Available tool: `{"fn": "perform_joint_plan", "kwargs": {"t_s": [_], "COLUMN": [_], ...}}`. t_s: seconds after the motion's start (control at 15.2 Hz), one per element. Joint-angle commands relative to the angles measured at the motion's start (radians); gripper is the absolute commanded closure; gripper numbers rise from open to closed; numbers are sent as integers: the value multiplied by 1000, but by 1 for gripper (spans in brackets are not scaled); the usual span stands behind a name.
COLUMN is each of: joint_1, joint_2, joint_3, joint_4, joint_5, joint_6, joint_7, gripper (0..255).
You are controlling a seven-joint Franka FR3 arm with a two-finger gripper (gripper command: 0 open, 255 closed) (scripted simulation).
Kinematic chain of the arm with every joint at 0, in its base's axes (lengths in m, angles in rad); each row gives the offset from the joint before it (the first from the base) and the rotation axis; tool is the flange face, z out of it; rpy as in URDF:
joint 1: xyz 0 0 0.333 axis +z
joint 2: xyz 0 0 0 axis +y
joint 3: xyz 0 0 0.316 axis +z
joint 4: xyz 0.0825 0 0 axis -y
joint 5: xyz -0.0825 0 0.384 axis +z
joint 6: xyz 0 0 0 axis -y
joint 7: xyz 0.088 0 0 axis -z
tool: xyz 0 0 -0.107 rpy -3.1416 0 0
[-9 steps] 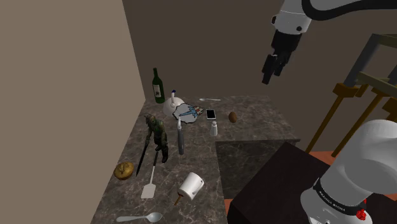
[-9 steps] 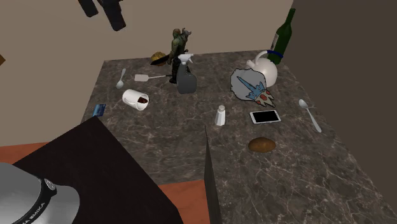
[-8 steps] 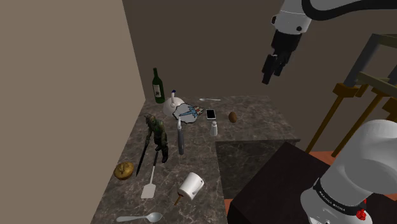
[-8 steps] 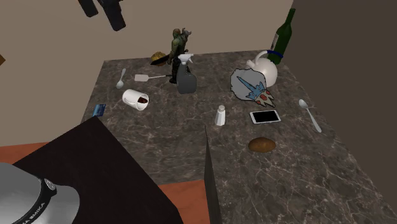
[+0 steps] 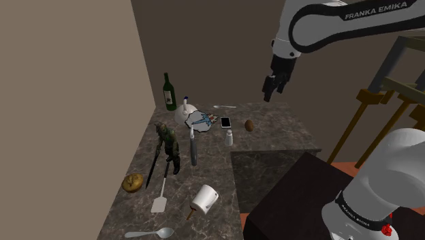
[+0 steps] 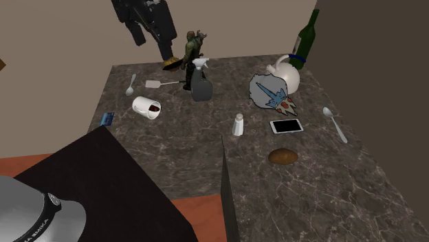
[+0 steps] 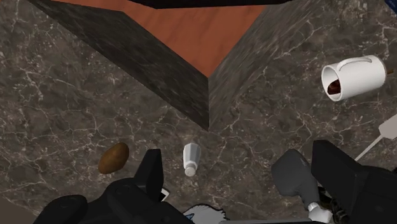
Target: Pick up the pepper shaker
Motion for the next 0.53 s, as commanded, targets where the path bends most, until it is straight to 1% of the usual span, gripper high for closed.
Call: {"fn": "perform_joint_plan", "kwargs": {"t_s": [0.0,0.46], "joint_1": [-2,-12], "joint_2": [70,322], "joint_3": [1,-2], "joint_4": [-3,30], "joint_5": [-3,-19], "joint_6": [72,277], "joint_7": [9,34], "gripper": [0,0]}}
